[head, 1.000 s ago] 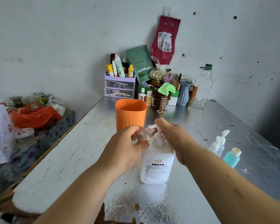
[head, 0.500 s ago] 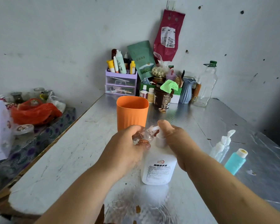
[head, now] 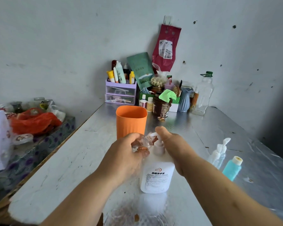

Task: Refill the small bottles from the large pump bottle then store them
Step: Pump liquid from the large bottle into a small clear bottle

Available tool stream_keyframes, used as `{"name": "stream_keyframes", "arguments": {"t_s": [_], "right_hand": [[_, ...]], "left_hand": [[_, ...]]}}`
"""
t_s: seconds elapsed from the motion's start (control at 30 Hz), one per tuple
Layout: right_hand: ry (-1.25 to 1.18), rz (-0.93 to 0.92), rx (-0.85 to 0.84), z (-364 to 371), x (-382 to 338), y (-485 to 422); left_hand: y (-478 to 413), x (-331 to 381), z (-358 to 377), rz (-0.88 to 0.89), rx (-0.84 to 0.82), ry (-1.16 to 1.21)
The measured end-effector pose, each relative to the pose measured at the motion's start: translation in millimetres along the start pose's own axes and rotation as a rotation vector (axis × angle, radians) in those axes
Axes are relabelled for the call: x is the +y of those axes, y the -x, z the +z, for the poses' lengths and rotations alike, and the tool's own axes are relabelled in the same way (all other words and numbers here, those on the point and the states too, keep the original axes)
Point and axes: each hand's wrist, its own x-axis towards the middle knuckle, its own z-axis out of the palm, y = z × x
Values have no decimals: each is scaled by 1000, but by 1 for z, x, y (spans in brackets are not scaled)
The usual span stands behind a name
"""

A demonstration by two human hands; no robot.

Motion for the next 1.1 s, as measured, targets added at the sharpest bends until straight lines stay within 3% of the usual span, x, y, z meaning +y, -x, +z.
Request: {"name": "stream_keyframes", "arguments": {"t_s": [0.47,0.8,1.1], "right_hand": [[-68,-58,-4,4,7,4],[71,-18,35,1,-12,12],[20,11,18,3,-9,11]], "left_hand": [[-2,-9,1,15,-11,-26],[1,-1,-2,-5,1,1],[-1,-1,0,-11,-3,7]]}}
